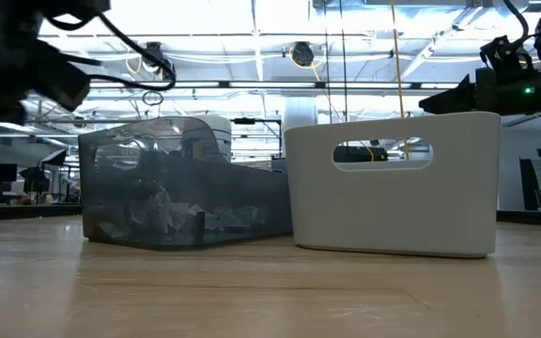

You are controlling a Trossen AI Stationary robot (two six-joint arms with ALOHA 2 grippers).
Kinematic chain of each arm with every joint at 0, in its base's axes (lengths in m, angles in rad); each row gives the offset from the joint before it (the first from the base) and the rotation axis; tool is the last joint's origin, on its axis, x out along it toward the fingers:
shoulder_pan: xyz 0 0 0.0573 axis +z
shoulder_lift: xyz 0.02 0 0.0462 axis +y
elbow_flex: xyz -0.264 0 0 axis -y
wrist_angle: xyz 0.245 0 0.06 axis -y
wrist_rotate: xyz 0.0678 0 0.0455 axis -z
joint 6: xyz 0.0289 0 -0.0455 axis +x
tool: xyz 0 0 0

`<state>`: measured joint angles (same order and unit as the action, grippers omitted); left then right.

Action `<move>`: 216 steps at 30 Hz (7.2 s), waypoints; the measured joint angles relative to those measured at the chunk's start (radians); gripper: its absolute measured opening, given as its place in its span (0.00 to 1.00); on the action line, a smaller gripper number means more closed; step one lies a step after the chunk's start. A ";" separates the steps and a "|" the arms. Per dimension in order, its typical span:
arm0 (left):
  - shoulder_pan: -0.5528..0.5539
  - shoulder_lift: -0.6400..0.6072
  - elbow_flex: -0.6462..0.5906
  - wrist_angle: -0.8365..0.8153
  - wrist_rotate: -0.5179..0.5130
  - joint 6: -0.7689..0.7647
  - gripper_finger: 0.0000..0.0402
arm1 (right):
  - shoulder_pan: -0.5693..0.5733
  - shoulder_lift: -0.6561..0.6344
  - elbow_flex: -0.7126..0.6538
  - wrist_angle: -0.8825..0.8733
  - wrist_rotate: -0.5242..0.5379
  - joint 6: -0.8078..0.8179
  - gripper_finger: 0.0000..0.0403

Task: Pick & Place First Aid Supplies
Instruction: Put the orange ointment pack into the top gray bin

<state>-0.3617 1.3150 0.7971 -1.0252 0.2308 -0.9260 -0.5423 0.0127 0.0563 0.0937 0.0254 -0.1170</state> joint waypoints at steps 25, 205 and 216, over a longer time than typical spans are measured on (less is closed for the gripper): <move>0.421 0.056 0.266 -0.208 -0.012 0.154 0.00 | 0.000 0.000 0.000 0.000 0.000 0.000 0.65; 0.029 -0.003 -0.261 0.286 0.120 -1.157 0.03 | 0.000 0.000 0.000 0.000 0.000 0.000 0.65; 0.075 -0.163 -0.237 0.279 0.105 -1.118 0.01 | 0.000 0.000 0.000 0.000 0.000 0.000 0.65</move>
<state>-0.2871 1.1524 0.5606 -0.7466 0.3363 -2.0441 -0.5423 0.0124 0.0561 0.0940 0.0254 -0.1169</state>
